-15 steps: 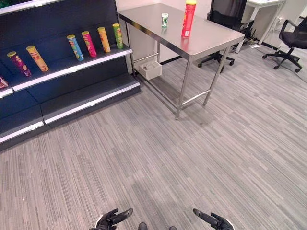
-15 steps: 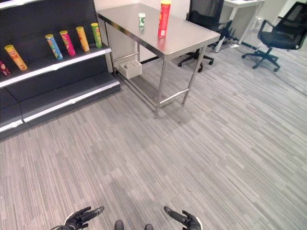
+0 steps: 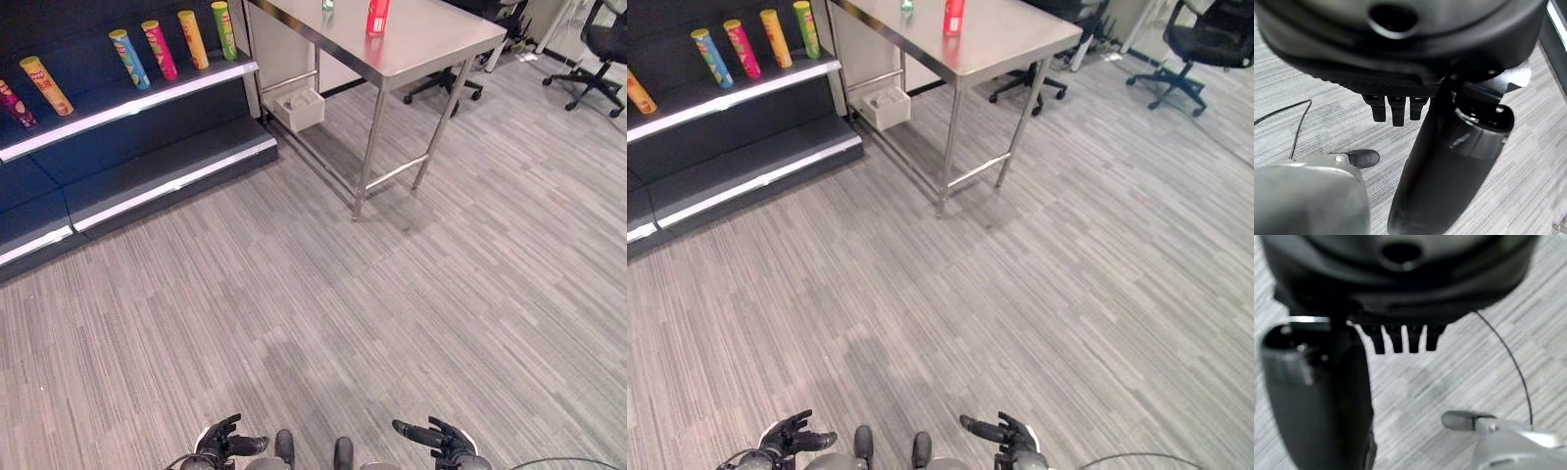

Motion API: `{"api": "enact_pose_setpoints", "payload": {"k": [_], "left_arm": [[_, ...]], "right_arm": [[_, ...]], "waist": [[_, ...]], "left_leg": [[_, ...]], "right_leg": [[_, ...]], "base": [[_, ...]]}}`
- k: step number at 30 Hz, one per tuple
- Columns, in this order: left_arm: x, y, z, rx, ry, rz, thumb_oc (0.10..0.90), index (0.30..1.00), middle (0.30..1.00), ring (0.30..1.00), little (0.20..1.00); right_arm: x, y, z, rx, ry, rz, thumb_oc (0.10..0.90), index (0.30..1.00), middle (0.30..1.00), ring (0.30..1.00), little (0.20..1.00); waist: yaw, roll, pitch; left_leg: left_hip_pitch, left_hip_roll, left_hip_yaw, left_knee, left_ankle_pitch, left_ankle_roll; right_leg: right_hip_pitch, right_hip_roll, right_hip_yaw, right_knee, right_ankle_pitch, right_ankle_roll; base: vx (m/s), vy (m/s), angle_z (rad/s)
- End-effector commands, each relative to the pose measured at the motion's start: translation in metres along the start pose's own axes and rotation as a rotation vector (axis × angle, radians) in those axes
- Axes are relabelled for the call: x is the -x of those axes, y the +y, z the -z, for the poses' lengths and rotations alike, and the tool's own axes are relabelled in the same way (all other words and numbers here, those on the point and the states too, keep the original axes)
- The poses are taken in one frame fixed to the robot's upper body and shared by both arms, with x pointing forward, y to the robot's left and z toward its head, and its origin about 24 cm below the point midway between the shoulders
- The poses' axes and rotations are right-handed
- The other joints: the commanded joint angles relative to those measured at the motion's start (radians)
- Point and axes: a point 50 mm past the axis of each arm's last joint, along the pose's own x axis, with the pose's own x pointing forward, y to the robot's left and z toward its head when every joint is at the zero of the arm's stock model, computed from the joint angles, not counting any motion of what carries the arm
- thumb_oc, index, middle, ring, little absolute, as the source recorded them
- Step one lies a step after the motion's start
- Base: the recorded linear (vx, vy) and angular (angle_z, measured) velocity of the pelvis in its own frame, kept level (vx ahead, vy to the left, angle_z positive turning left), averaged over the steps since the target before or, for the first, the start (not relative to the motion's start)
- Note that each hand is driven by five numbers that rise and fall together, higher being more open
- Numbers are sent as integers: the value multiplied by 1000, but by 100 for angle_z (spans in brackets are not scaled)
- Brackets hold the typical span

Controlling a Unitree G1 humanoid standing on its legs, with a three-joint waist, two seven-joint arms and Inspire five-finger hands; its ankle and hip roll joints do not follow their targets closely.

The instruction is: Put the goods on the table back onto the shelves and tidy them up.

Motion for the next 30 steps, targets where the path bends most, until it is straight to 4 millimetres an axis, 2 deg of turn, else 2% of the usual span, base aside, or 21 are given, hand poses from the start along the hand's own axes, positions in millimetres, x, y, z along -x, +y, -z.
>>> {"api": "enact_pose_setpoints", "payload": {"k": [1,2,3,5,7,9,10,11,12,13,16,17,18,19,20,21,22,23,25,29,30], "left_arm": [[-3,-3,-15,-30,-65,-4,800,900,900,900,900],[-2,-5,-12,-35,-56,1,800,900,900,900,900],[-2,-8,-7,-60,-41,13,800,900,900,900,900],[-1,-4,-6,-83,-42,4,800,900,900,900,900],[-1,0,-2,-98,-26,-6,800,900,900,900,900],[1,7,9,-84,7,-34,800,900,900,900,900],[1,8,9,-84,7,-34,800,900,900,900,900],[3,15,15,-82,34,-55,800,900,900,900,900],[4,20,18,-95,46,-65,800,900,900,900,900],[4,23,17,-96,46,-70,800,900,900,900,900],[3,28,7,-90,16,-85,800,900,900,900,900],[3,28,7,-90,15,-84,800,900,900,900,900],[2,30,2,-90,3,-98,800,900,900,900,900],[1,30,2,-90,3,-98,800,900,900,900,900],[0,28,-4,-82,-21,-95,800,900,900,900,900],[-1,26,-10,-85,-42,-88,800,900,900,900,900],[-2,25,-13,-92,-51,-85,800,900,900,900,900],[-3,24,-16,-101,-60,-82,800,900,900,900,900],[-3,22,-20,-111,-68,-76,800,900,900,900,900],[-4,17,-18,-148,-66,-57,800,900,900,900,900],[-4,14,-15,-159,-60,-46,800,900,900,900,900]], "right_arm": [[2,-22,-23,16,-131,52,800,900,900,900,900],[3,-22,-24,12,-133,50,800,900,900,900,900],[2,-21,-26,15,-140,47,800,900,900,900,900],[1,-21,-29,18,-144,47,800,900,900,900,900],[0,-17,-28,28,-137,34,800,900,900,900,900],[1,-13,-21,49,-113,11,800,900,900,900,900],[1,-13,-21,49,-112,10,800,900,900,900,900],[0,-10,-14,67,-81,3,800,900,900,900,900],[0,-8,-8,62,-55,-8,800,900,900,900,900],[-1,-6,-10,74,-57,-17,800,900,900,900,900],[-2,-5,-18,76,-84,-22,800,900,900,900,900],[-2,-5,-19,76,-84,-21,800,900,900,900,900],[-2,-2,-23,69,-103,-15,800,900,900,900,900],[-2,-2,-23,69,-103,-15,800,900,900,900,900],[-2,-3,-23,69,-103,-11,800,900,900,900,900],[-2,-6,-24,64,-105,0,800,900,900,900,900],[-2,-8,-25,58,-105,7,800,900,900,900,900],[-2,-11,-24,47,-102,18,800,900,900,900,900],[-2,-15,-16,40,-73,35,800,900,900,900,900],[1,-24,-2,63,-27,60,800,900,900,900,900],[3,-32,9,74,11,78,800,900,900,900,900]], "waist": [[19,-21,-8],[26,-19,-15],[48,3,-29],[73,6,-38],[85,4,-57],[102,2,-84],[102,0,-82],[121,-17,-108],[131,-40,-126],[133,-47,-123],[112,-34,-98],[114,-31,-100],[99,13,-83],[97,8,-81],[69,28,-70],[38,36,-52],[22,32,-46],[-1,23,-42],[-26,6,-45],[-41,-5,-55],[-45,-6,-73]], "left_leg": [[-104,20,-23,66,-6,11],[-109,24,-15,2,11,8],[-133,54,21,-231,117,-10],[-177,55,37,-360,159,-19],[-187,55,63,-378,173,-25],[-156,47,51,-377,217,-14],[-153,45,52,-377,216,-14],[-129,25,44,-359,221,5],[-80,-12,43,-348,180,38],[-54,-32,43,-342,157,55],[23,-72,37,-328,92,110],[20,-68,38,-326,92,109],[90,-54,37,-356,60,126],[90,-59,37,-355,59,127],[153,-59,23,-371,26,121],[204,-63,2,-375,2,116],[231,-75,-13,-376,-16,112],[265,-86,-32,-378,-42,104],[300,-97,-55,-378,-69,95],[345,-98,-77,-378,-110,89],[374,-87,-89,-378,-125,85]], "right_leg": [[101,-59,-9,-71,-26,129],[111,-56,-8,-75,-35,135],[145,-40,-5,-75,-76,147],[182,-34,10,-75,-104,153],[228,-37,37,-75,-127,166],[267,-52,67,-75,-138,178],[270,-54,66,-75,-139,179],[275,-98,84,-24,-131,200],[236,-147,111,106,-68,239],[203,-165,120,192,-11,254],[53,-203,138,505,219,263],[50,-200,140,503,222,262],[-65,-217,94,625,232,247],[-69,-223,95,637,224,248],[-133,-243,1,544,138,220],[-181,-209,-37,410,100,213],[-194,-183,-33,318,94,217],[-206,-144,-21,178,107,228],[-221,-112,-5,33,153,253],[-191,-99,-25,-45,180,253],[-166,-88,-11,-47,189,236]], "base": [[369,-49,62],[611,83,56],[530,100,-4],[513,99,-31],[489,125,-10],[446,138,-51],[523,209,-70],[651,308,-70],[767,379,-66],[530,311,-79],[246,218,-56],[285,276,10],[186,180,23],[468,267,23],[518,82,41],[656,68,38],[560,-55,46],[451,-73,15],[348,-53,40],[324,-61,75],[314,-100,28]]}}
